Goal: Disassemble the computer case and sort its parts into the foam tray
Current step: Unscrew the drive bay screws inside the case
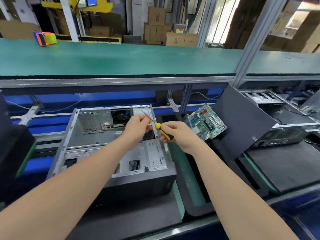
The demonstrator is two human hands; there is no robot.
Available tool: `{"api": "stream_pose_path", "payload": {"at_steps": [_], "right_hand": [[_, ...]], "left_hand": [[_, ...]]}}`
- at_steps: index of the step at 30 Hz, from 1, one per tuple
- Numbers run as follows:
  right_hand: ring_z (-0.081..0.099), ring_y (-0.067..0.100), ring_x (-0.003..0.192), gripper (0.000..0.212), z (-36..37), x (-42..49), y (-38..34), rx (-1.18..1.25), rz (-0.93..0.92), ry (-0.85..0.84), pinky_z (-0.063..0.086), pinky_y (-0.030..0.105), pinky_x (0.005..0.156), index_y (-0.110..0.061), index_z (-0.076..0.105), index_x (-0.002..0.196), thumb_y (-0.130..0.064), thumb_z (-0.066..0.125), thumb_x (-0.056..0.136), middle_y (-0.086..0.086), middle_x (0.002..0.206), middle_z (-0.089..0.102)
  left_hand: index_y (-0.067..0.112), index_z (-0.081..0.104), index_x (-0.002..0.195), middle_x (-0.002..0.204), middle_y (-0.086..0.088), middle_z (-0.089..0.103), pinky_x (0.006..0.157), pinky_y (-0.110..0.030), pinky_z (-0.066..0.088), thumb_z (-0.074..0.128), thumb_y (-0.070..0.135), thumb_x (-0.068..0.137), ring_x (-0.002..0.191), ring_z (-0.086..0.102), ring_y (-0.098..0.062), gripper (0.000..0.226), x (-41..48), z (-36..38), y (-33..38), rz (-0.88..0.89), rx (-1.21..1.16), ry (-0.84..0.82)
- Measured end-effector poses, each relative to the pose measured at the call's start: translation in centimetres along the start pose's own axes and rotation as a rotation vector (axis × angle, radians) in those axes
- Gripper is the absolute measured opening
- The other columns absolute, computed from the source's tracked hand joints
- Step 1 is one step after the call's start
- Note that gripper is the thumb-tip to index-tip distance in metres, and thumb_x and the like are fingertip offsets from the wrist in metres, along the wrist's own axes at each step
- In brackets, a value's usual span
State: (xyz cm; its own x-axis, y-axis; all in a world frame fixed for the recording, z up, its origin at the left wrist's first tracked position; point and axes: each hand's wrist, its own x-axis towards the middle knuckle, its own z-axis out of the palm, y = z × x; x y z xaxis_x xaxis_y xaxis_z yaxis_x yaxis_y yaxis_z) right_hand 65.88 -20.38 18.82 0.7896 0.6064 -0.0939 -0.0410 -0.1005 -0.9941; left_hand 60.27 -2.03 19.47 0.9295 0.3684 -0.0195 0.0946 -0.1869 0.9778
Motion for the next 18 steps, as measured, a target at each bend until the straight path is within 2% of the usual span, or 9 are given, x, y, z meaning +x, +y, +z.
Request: {"api": "stream_pose_path", "payload": {"at_steps": [4,8,11,13,15,18], "right_hand": [[0.074,0.022,0.077,0.018,-6.0,-0.5,2.0,0.075,0.033,0.079,0.060,0.030,0.071,-0.005,0.071,0.114,-0.017,0.061,0.107,0.009,0.090,0.071],[0.075,0.023,0.074,0.011,-11.8,-0.8,5.1,0.084,0.111,0.100,0.062,0.032,0.067,-0.007,0.068,0.110,-0.016,0.064,0.105,0.010,0.093,0.073],[0.073,0.023,0.069,0.007,-14.6,-1.4,7.7,0.100,0.182,0.098,0.060,0.033,0.062,-0.005,0.062,0.109,-0.009,0.064,0.104,0.013,0.094,0.073],[0.072,0.019,0.063,0.007,-15.8,-2.0,9.5,0.089,0.229,0.120,0.059,0.031,0.059,-0.007,0.061,0.106,-0.005,0.066,0.102,0.013,0.090,0.073],[0.071,0.016,0.062,0.011,-16.8,-2.7,11.1,0.060,0.267,0.143,0.058,0.030,0.056,-0.007,0.062,0.108,-0.003,0.068,0.100,0.013,0.089,0.073],[0.073,0.018,0.063,0.022,-17.7,-3.6,13.2,0.041,0.328,0.132,0.058,0.029,0.057,-0.002,0.061,0.120,0.000,0.067,0.099,0.015,0.096,0.070]], "left_hand": [[0.013,0.063,0.087,0.088,-0.006,0.070,0.079,-0.036,0.055,0.051,0.019,0.104,0.081,0.068,-0.019,0.022,-0.1,6.2,1.0,-0.024,-0.008,-0.030],[0.013,0.062,0.091,0.089,-0.007,0.075,0.082,-0.039,0.060,0.064,0.012,0.096,0.082,0.074,-0.015,0.006,-1.0,12.0,0.8,-0.025,0.115,-0.067],[0.020,0.070,0.088,0.082,0.006,0.075,0.074,-0.024,0.057,0.076,0.016,0.085,0.077,0.071,-0.002,0.008,-1.9,15.8,0.2,-0.014,0.334,-0.104],[0.021,0.072,0.087,0.078,0.008,0.075,0.066,-0.016,0.053,0.080,0.018,0.079,0.070,0.068,0.004,0.011,-2.7,18.3,-0.5,-0.002,0.422,-0.162],[0.017,0.075,0.086,0.075,0.007,0.076,0.066,-0.017,0.053,0.082,0.017,0.078,0.069,0.070,0.001,0.011,-3.2,20.4,-1.7,-0.014,0.497,-0.236],[0.015,0.077,0.086,0.080,0.004,0.074,0.074,-0.024,0.054,0.081,0.019,0.083,0.078,0.070,-0.011,0.007,-3.7,22.6,-4.7,-0.032,0.698,-0.327]]}}
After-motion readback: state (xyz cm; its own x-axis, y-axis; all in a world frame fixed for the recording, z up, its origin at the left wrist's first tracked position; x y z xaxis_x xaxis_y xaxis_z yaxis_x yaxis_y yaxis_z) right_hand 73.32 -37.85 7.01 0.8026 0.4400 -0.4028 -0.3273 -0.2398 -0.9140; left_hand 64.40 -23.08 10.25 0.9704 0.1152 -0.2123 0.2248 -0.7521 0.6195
